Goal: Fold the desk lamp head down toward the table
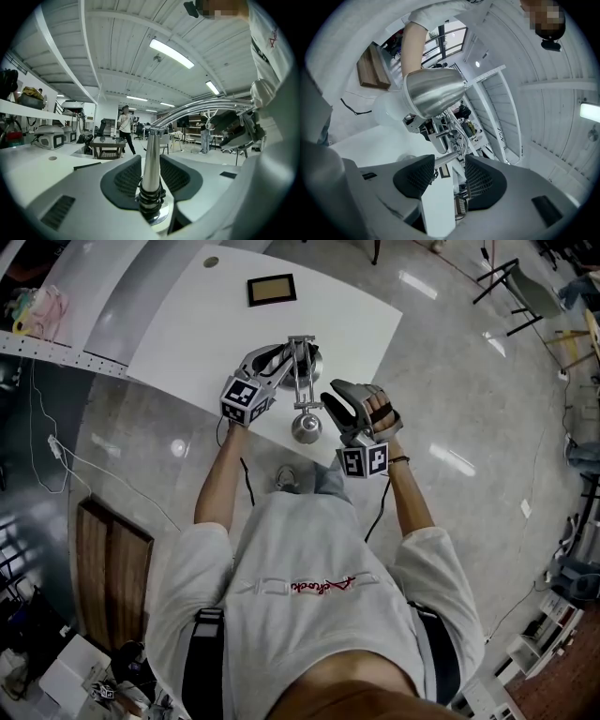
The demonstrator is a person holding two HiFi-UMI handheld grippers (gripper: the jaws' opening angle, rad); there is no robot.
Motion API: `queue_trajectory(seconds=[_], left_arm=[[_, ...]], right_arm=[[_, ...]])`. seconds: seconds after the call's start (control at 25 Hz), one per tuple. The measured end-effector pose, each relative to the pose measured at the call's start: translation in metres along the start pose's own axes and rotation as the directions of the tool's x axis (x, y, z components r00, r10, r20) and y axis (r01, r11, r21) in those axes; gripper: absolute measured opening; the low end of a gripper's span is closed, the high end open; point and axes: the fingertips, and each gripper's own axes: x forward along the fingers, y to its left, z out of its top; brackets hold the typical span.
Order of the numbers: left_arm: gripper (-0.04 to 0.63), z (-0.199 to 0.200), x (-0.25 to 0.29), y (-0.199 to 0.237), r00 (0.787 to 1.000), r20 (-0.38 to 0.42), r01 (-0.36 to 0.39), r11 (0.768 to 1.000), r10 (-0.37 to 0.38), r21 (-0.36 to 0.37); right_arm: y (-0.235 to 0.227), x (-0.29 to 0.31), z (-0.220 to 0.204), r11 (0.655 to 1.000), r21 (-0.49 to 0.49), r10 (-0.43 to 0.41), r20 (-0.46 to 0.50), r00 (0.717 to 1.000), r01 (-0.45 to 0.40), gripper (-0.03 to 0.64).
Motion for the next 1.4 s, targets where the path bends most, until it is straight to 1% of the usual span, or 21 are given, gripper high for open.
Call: queue_trajectory(seconds=[0.12,0.16,0.2,0.24,0.28,0.4,0.52,0.6,0.68,0.72,0.76,0.8,0.88,0.92,0.96,1.0,1.2,1.24,1.32,1.4], left_arm=[[0.115,-0.001,-0.006,-0.002,1.0,-0.007,-0.011,1.0,0.011,0.014],[0.101,-0.001,-0.008,-0.001,1.0,-0.009,-0.02,1.0,0.02,0.017],[0.058,-0.001,-0.011,0.001,0.999,-0.009,-0.031,0.999,0.031,0.017],[0.03,-0.001,-0.014,0.002,0.999,-0.008,-0.041,0.999,0.041,0.014],[0.024,-0.001,-0.016,0.004,0.999,-0.009,-0.046,0.999,0.046,0.008],[0.023,-0.002,-0.018,0.003,0.999,-0.016,-0.045,0.999,0.045,-0.002],[0.023,0.0,-0.019,-0.001,0.999,-0.012,-0.043,0.999,0.043,0.001],[0.023,0.0,-0.021,-0.004,0.999,-0.01,-0.043,0.999,0.043,0.004],[0.023,-0.001,-0.024,-0.007,0.999,-0.013,-0.044,0.999,0.044,-0.001],[0.023,-0.003,-0.026,-0.009,0.999,-0.016,-0.044,0.999,0.044,-0.004],[0.023,-0.004,-0.027,-0.01,0.999,-0.018,-0.046,0.999,0.046,-0.005],[0.023,-0.004,-0.029,-0.012,0.999,-0.019,-0.048,0.999,0.048,-0.007],[0.023,-0.004,-0.032,-0.016,0.999,-0.015,-0.049,0.999,0.049,-0.014],[0.023,-0.004,-0.033,-0.018,0.999,-0.013,-0.05,0.999,0.05,-0.017],[0.023,-0.004,-0.034,-0.021,0.999,-0.012,-0.053,0.998,0.052,-0.018],[0.023,-0.004,-0.036,-0.023,0.998,-0.01,-0.056,0.998,0.056,-0.019],[0.023,-0.006,-0.045,-0.031,0.998,0.001,-0.063,0.998,0.063,-0.026],[0.023,-0.006,-0.047,-0.032,0.998,0.004,-0.062,0.998,0.062,-0.029],[0.023,-0.005,-0.052,-0.034,0.998,0.014,-0.063,0.998,0.063,-0.031],[0.023,-0.003,-0.056,-0.035,0.998,0.024,-0.063,0.998,0.064,-0.029]], right_arm=[[-0.004,0.0,-0.001,1.0,0.005,-0.019,-0.011,1.0,0.019,0.169],[-0.005,0.0,-0.001,1.0,0.004,-0.026,-0.015,1.0,0.026,0.167],[-0.006,-0.001,-0.001,0.999,0.001,-0.033,-0.019,0.999,0.033,0.133],[-0.007,-0.002,-0.001,0.999,-0.003,-0.038,-0.024,0.999,0.038,0.049],[-0.008,-0.002,-0.002,0.999,-0.005,-0.041,-0.031,0.999,0.04,0.015],[-0.007,-0.003,-0.004,0.999,0.016,-0.038,-0.048,0.998,0.039,0.014],[-0.006,-0.003,-0.004,0.996,0.077,-0.04,-0.053,0.998,0.044,0.014],[-0.009,-0.004,-0.004,0.985,0.16,-0.052,-0.058,0.997,0.06,0.014],[-0.014,-0.006,-0.006,0.956,0.281,-0.068,-0.064,0.996,0.084,0.014],[-0.017,-0.007,-0.007,0.93,0.354,-0.078,-0.067,0.995,0.097,0.014],[-0.021,-0.008,-0.009,0.893,0.435,-0.092,-0.068,0.993,0.112,0.014],[-0.026,-0.01,-0.011,0.842,0.523,-0.112,-0.068,0.991,0.131,0.014],[-0.038,-0.015,-0.016,0.705,0.689,-0.158,-0.076,0.984,0.167,0.014],[-0.043,-0.018,-0.019,0.638,0.75,-0.174,-0.081,0.981,0.175,0.014],[-0.046,-0.02,-0.022,0.583,0.793,-0.185,-0.084,0.979,0.178,0.014],[-0.048,-0.021,-0.023,0.539,0.824,-0.191,-0.086,0.978,0.178,0.014],[-0.038,-0.025,-0.029,0.353,0.919,-0.206,-0.104,0.973,0.173,0.014],[-0.035,-0.027,-0.029,0.327,0.929,-0.207,-0.109,0.972,0.174,0.014],[-0.03,-0.028,-0.027,0.299,0.938,-0.208,-0.114,0.971,0.174,0.014],[-0.027,-0.03,-0.024,0.283,0.942,-0.213,-0.119,0.97,0.178,0.014]])
